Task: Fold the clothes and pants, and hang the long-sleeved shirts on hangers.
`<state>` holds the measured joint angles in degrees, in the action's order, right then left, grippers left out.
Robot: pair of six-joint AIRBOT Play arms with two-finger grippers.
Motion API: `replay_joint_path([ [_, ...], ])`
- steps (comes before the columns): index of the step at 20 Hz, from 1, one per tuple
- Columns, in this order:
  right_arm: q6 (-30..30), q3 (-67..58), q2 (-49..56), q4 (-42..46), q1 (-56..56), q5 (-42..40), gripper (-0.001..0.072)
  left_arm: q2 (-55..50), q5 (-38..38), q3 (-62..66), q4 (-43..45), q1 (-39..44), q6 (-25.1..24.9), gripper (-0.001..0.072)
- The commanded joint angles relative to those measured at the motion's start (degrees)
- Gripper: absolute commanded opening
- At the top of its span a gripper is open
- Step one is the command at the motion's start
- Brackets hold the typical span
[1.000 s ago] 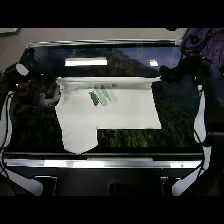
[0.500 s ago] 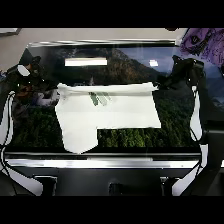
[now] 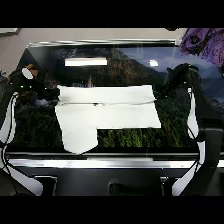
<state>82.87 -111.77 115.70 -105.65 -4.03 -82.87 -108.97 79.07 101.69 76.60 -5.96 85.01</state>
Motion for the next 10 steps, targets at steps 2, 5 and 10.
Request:
replay_joint_path([
  [2, -1.27, 0.04, 1.22, -1.62, 0.07, -2.93, 0.0076, -1.88, 0.87, -0.15, -0.15, 0.22, 0.04, 0.0019],
  [5, -1.18, 0.07, 1.25, -3.02, 0.04, -4.42, 0.0371, -2.08, 0.44, 0.26, -0.26, 0.44, 2.05, 0.0291],
  [10, 5.03, 0.79, -4.28, -3.28, -4.52, -9.68, 0.0383, 4.63, 6.51, 3.69, 0.17, -4.57, 3.91, 0.0625],
])
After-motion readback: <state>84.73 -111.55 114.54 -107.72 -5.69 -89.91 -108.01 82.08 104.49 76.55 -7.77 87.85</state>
